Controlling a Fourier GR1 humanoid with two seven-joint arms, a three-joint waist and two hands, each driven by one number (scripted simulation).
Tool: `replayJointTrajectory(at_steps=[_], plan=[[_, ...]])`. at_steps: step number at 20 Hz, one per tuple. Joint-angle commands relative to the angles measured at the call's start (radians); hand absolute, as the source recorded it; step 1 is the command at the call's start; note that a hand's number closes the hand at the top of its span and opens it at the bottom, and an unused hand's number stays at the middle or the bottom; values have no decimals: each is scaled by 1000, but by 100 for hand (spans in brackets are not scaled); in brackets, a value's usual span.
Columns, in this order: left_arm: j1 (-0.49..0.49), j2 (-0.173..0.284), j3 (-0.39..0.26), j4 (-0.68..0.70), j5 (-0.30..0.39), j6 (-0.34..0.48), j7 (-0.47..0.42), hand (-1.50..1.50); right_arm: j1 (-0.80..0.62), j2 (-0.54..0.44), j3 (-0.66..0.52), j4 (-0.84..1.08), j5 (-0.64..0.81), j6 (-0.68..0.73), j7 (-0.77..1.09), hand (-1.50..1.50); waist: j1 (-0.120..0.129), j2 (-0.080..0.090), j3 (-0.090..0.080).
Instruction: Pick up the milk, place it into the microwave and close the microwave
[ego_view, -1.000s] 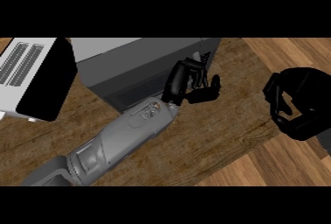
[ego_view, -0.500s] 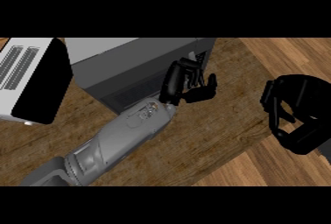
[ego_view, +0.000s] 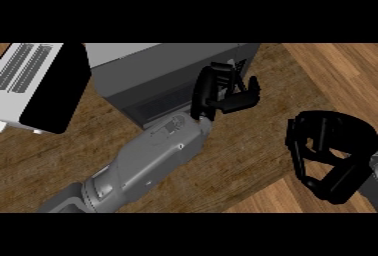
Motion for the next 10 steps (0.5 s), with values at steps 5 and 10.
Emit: replayJointTrajectory(at_steps=[5, 10], plan=[[71, 2, 134, 68, 173, -109, -8, 150, 97, 29, 46, -73, -25, 1, -11, 150, 50, 2, -4], [92, 23, 118, 95, 220, -206, -21, 150, 145, 50, 64, -132, -20, -31, -6, 150, 81, -4, -4]])
